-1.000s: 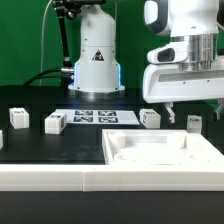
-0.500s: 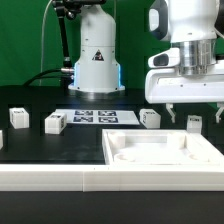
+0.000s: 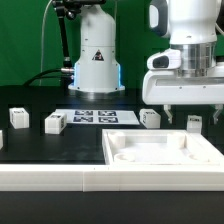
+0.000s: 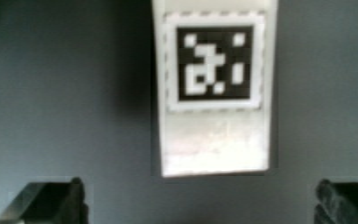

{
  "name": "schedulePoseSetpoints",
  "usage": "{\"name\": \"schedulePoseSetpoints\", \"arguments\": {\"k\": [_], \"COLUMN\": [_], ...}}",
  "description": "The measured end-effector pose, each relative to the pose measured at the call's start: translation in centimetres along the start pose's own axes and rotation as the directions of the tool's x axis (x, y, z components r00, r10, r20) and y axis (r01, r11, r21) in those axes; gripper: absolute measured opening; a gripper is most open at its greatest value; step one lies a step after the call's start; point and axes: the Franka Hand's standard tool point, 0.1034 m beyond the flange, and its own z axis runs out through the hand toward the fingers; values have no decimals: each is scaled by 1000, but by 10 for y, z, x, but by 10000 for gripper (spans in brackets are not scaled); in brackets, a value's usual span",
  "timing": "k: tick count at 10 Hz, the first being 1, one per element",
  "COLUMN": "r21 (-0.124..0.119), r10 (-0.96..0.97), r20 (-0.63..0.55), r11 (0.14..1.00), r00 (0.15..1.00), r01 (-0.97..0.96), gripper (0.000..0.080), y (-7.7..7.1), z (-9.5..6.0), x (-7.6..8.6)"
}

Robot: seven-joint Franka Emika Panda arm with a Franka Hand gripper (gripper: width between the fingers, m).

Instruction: Assemble one leg

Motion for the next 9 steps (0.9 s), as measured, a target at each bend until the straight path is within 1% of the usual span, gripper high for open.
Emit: {"name": "schedulePoseSetpoints", "arguments": {"k": [1, 2, 3, 4, 5, 6, 7, 8, 9], "r21": [-12, -18, -36, -45, -49, -55, -55, -44, -49], "r10": [-10, -5, -10, -8, -9, -7, -2, 9, 19], "r20": [62, 97, 174, 245, 301, 341, 412, 469, 517], "r11": [1000, 1000, 999, 999, 999, 998, 998, 999, 999], "r00": [998, 995, 985, 970, 953, 940, 911, 883, 856], "r01": [10, 7, 17, 19, 25, 27, 27, 14, 8], "gripper": [648, 648, 648, 648, 648, 648, 648, 648, 648], "y": [2, 1, 3, 3, 1, 0, 0, -1, 2], "z": [-2, -4, -6, -8, -9, -10, -10, -8, -5], "x": [2, 3, -2, 0, 4, 3, 0, 2, 3]}}
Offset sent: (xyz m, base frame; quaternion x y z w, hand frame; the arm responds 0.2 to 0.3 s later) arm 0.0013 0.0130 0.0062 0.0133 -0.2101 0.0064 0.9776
